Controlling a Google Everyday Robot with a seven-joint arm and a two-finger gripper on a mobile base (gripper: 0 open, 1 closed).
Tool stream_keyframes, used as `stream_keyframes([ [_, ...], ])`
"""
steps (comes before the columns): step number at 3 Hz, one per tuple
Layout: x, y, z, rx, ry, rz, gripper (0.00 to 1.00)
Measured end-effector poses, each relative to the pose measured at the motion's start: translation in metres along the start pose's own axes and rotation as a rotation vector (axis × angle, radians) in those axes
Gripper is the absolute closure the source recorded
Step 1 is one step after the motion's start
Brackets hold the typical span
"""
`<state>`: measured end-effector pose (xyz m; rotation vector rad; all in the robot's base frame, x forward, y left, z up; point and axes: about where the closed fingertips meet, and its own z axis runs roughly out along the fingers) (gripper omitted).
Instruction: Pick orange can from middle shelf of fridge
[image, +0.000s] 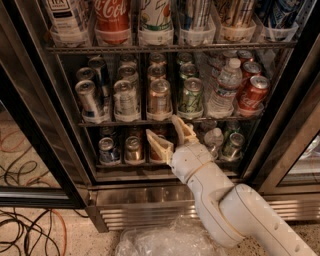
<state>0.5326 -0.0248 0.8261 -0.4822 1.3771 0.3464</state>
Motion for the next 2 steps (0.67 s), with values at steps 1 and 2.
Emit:
stream_keyframes([
  [1, 0.0014, -0.0029, 0.0046, 0.017, -0.005, 0.006, 0.22],
  [2, 0.0011, -0.0052, 0.0098, 0.023, -0.008, -0.001, 0.25],
])
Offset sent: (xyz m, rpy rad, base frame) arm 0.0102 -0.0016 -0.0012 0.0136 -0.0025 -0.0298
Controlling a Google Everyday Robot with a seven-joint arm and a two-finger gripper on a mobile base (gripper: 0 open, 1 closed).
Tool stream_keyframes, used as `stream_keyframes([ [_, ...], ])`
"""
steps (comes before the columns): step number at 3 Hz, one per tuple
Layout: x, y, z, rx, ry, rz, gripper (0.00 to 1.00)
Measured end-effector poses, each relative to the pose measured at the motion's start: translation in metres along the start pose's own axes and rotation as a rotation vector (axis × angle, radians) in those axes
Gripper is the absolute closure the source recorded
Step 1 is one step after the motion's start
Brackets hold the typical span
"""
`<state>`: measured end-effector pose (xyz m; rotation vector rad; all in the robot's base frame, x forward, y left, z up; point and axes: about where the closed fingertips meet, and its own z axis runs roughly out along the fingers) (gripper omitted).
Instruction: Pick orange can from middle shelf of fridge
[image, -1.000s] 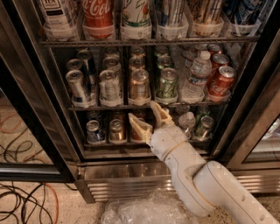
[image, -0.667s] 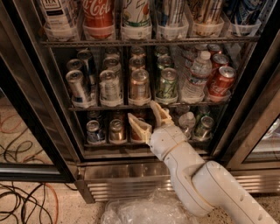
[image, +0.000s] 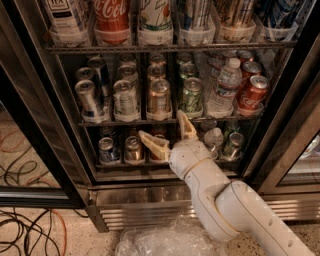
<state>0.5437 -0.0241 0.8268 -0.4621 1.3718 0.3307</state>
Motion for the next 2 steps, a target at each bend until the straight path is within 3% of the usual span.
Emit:
stream_keyframes([
  [2, -0.0038, -0.0093, 0.0127, 0.021, -0.013, -0.012, 0.28],
])
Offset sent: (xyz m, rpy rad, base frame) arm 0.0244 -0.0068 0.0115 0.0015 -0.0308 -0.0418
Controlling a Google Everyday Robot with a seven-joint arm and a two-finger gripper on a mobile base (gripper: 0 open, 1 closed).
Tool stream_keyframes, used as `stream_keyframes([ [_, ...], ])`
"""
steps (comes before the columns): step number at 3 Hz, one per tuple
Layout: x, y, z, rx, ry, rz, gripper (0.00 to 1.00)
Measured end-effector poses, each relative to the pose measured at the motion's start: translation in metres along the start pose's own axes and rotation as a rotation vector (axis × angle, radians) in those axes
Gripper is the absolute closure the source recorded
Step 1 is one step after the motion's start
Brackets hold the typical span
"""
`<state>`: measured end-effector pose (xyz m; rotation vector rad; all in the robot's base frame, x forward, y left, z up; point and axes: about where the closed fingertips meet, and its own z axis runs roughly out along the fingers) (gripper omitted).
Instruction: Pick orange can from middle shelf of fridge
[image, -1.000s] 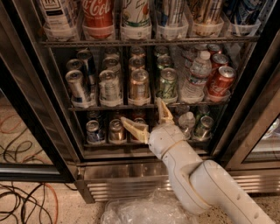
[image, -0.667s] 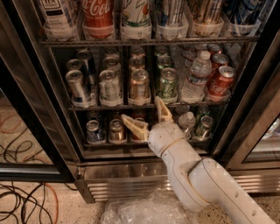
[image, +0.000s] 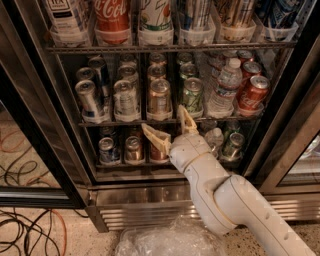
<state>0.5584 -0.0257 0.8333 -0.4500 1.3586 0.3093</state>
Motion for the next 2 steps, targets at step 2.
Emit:
stream_keyframes([
  [2, 0.0058, -0.0355, 0.049, 0.043, 0.002, -0.017, 0.27],
])
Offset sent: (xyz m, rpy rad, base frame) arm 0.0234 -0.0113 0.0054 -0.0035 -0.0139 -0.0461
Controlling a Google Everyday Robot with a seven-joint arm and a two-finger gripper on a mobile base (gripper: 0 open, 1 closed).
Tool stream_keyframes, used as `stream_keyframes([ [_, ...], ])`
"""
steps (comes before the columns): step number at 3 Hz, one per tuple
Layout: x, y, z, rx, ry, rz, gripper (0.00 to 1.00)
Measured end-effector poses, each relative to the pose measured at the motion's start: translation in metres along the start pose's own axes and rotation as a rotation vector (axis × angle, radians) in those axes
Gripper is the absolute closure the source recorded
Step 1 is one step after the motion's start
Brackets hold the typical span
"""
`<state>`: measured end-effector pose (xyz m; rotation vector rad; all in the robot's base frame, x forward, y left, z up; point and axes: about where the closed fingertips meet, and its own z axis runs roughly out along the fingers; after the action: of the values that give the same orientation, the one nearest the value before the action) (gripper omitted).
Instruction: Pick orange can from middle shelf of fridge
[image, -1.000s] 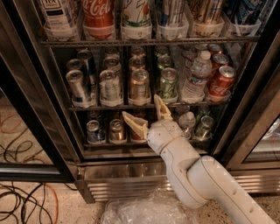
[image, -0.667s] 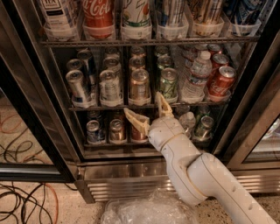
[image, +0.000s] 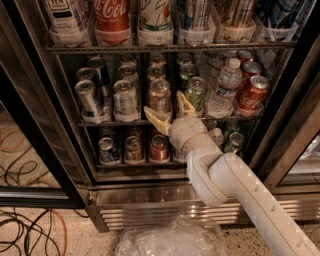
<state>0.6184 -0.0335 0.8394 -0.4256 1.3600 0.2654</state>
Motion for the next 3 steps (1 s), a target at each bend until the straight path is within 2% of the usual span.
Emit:
stream_keyframes([
  [1, 0.001, 0.022, 0.009, -0.051, 0.007, -0.005, 0.26],
  [3, -0.002, 0.02, 0.02, -0.03, -0.001, -0.001, 0.25],
])
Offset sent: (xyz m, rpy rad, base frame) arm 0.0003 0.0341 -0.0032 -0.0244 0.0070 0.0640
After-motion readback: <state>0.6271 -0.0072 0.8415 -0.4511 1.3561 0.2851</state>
